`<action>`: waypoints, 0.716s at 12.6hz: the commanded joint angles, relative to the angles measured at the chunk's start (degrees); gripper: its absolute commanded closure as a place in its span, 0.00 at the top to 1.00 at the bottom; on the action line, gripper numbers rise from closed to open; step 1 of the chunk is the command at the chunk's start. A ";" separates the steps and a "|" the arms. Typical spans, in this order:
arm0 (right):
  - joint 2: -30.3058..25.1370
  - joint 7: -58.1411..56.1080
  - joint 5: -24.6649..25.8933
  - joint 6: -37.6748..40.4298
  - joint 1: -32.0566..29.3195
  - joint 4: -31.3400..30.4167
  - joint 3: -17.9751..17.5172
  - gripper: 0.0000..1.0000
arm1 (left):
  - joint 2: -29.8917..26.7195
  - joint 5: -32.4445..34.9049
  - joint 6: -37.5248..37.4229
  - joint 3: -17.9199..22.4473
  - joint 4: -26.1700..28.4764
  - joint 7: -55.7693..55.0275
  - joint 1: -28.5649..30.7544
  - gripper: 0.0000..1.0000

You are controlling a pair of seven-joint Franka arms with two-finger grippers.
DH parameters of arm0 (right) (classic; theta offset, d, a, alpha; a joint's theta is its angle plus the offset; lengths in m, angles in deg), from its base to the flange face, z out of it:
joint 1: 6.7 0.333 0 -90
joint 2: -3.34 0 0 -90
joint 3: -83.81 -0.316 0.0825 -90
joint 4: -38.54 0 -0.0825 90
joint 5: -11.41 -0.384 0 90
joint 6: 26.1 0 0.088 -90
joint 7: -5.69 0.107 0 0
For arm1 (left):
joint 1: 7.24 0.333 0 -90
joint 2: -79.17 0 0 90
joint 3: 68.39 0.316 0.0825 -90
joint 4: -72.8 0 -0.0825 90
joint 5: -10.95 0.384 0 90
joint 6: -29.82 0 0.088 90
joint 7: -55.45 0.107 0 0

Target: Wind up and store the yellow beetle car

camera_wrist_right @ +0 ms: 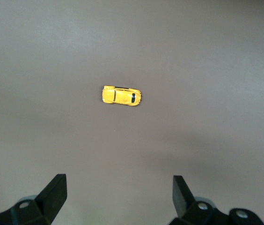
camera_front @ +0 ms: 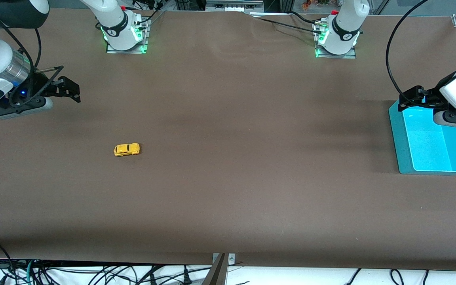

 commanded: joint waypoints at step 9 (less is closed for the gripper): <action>-0.25 0.31 0.00 1.29 -0.29 0.87 1.38 1.00 | 0.81 -0.37 -0.28 0.06 -1.69 0.24 0.20 1.00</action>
